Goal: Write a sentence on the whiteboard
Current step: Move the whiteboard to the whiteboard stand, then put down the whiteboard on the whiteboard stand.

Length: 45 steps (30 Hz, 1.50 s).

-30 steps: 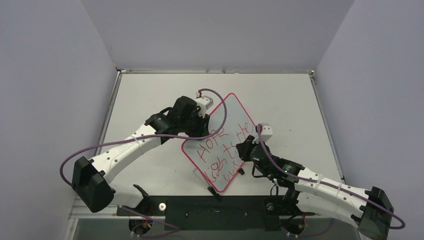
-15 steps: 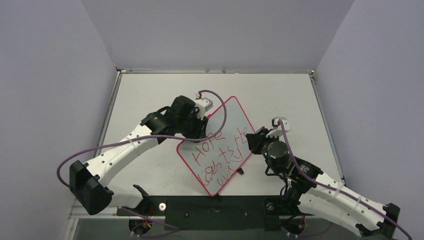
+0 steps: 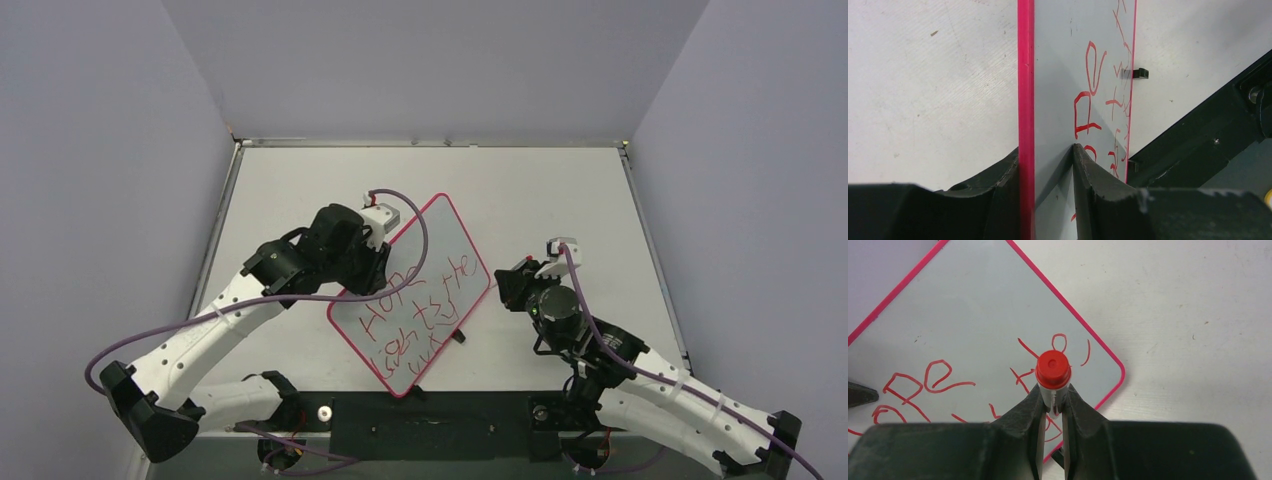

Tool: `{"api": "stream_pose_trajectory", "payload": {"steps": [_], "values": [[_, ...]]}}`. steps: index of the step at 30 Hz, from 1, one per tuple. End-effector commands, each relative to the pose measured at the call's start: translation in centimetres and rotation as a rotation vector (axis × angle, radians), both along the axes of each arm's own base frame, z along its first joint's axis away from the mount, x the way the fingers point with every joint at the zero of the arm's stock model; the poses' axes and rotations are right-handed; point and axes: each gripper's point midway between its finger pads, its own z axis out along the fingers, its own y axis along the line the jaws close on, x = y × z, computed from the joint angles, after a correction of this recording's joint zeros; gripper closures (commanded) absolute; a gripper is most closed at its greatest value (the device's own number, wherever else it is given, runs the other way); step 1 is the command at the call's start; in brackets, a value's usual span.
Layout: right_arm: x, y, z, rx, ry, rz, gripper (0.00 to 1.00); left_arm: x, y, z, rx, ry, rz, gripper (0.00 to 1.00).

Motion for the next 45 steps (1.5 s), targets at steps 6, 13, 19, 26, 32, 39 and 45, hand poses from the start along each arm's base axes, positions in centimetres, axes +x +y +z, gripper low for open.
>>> {"api": "stream_pose_trajectory", "payload": {"steps": [6,13,19,26,32,39,45], "values": [[0.4,-0.4,-0.4,-0.006,-0.007,-0.024,1.00,-0.9,2.4,1.8,0.009,-0.025,0.082,1.00],[0.5,-0.1,-1.1,-0.024,0.007,-0.021,1.00,-2.3,3.4,2.8,-0.013,0.001,0.114,1.00],[0.7,0.3,-1.6,-0.022,0.016,-0.019,1.00,-3.4,4.2,-0.5,-0.001,0.041,0.143,1.00],[1.0,0.5,-2.2,-0.043,0.029,-0.019,1.00,-3.8,5.6,-1.0,-0.003,0.034,0.217,1.00],[1.1,0.8,-2.3,-0.045,0.034,-0.014,1.00,-4.6,6.6,-1.6,0.014,0.066,0.263,0.93],[0.9,1.4,-3.0,-0.041,0.055,0.015,1.00,-5.3,8.4,-2.6,0.089,0.075,0.298,0.75],[-0.8,3.0,-5.7,-0.045,0.121,0.131,1.00,-5.5,8.7,-3.0,0.091,0.093,0.330,0.65]]}}
